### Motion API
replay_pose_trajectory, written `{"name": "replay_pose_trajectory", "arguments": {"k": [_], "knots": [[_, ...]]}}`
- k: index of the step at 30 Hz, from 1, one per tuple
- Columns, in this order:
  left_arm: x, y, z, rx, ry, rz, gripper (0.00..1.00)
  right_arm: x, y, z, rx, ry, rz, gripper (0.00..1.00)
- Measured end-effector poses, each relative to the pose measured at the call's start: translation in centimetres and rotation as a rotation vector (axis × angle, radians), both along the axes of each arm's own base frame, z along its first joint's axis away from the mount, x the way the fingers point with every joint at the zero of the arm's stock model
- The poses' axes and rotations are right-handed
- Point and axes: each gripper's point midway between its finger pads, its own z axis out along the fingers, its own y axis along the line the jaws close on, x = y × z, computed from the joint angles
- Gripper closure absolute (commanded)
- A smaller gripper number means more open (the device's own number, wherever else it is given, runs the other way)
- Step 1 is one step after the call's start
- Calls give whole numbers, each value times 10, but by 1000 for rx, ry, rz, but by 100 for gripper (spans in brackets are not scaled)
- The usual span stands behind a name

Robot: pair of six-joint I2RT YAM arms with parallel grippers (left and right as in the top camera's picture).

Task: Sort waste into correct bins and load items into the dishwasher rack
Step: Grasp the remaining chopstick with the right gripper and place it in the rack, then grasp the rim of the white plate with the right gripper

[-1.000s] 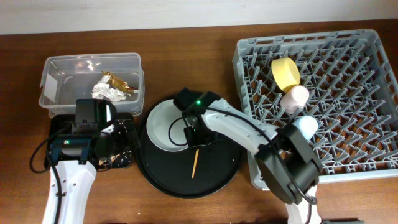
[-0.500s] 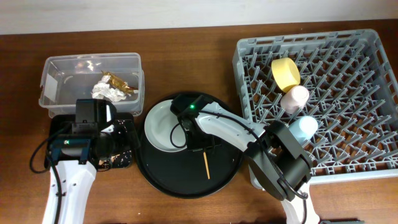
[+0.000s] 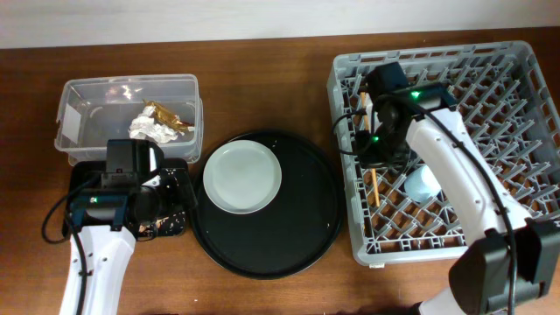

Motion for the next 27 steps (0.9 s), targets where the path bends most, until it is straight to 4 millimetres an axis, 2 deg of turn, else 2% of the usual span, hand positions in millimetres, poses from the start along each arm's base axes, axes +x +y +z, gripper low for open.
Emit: {"name": "replay_pose_trajectory", "arguments": {"k": [4, 10, 13, 16, 17, 20, 21, 23, 26, 27], "knots": [[0, 0, 0, 0, 0, 0, 2, 1, -1, -17, -15, 48, 63, 70], [0, 0, 0, 0, 0, 0, 2, 1, 3, -18, 9, 52, 75, 66], [0, 0, 0, 0, 0, 0, 2, 12, 26, -15, 103, 5, 79, 62], [0, 0, 0, 0, 0, 0, 2, 21, 68, -11, 158, -69, 146, 47], [0, 0, 0, 0, -1, 0, 2, 25, 92, -7, 187, -117, 188, 45], [0, 0, 0, 0, 0, 0, 2, 19, 140, -4, 228, -162, 251, 45], [0, 0, 0, 0, 0, 0, 2, 18, 148, -8, 231, -159, 254, 45], [0, 0, 0, 0, 0, 0, 2, 15, 160, -29, 220, -113, 249, 45], [0, 0, 0, 0, 0, 0, 2, 8, 172, -86, 177, 10, 221, 45], [0, 0, 0, 0, -1, 0, 2, 6, 175, -97, 168, 30, 216, 45]]}}
